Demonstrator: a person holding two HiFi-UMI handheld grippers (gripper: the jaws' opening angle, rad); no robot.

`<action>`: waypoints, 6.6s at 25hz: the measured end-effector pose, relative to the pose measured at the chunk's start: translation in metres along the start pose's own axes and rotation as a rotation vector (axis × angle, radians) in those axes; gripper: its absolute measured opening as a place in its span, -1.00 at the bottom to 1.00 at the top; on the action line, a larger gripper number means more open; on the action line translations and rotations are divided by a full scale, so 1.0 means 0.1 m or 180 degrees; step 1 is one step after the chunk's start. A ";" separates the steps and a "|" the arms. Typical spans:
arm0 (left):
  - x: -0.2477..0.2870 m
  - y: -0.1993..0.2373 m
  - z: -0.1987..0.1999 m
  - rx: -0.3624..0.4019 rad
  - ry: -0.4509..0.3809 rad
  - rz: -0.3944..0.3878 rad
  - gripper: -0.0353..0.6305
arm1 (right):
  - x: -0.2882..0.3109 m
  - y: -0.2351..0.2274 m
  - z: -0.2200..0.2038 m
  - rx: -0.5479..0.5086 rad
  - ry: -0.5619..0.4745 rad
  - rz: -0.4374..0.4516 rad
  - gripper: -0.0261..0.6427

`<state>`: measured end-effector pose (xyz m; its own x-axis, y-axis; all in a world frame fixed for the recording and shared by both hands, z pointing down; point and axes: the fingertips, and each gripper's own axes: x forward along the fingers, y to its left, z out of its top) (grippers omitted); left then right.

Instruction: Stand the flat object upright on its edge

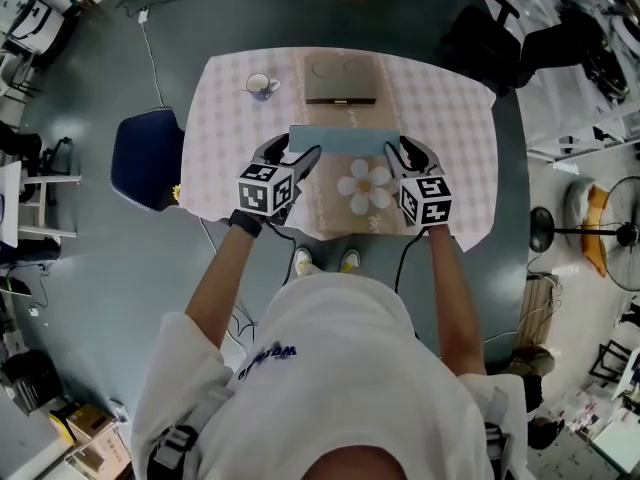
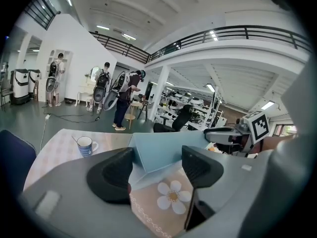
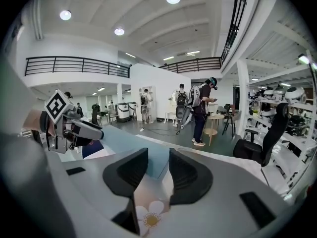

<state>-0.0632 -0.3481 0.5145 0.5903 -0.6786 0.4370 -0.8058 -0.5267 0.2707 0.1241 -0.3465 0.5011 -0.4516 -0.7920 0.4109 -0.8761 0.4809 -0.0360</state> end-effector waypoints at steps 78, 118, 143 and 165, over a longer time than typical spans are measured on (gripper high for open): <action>-1.17 -0.11 0.51 0.0692 -0.1172 0.0583 -0.66 | -1.23 0.37 0.84 0.0221 -0.1079 -0.0431 -0.80; -1.81 -0.17 0.73 0.0976 -0.1321 0.0776 -0.89 | -1.86 0.35 0.89 0.0347 -0.1187 -0.0423 -0.91; -1.81 -0.20 0.70 0.0912 -0.1314 0.0715 -0.89 | -1.79 0.41 0.81 0.0307 -0.1123 -0.0427 -0.91; -1.69 -0.27 0.73 0.0928 -0.1322 0.0613 -0.89 | -1.82 0.32 0.79 0.0301 -0.1095 -0.0457 -0.92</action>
<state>-0.1380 -0.2572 0.3706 0.4494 -0.8911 0.0634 -0.8899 -0.4528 -0.0557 0.1648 -0.2167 0.3528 -0.3396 -0.9364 0.0886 -0.9389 0.3319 -0.0908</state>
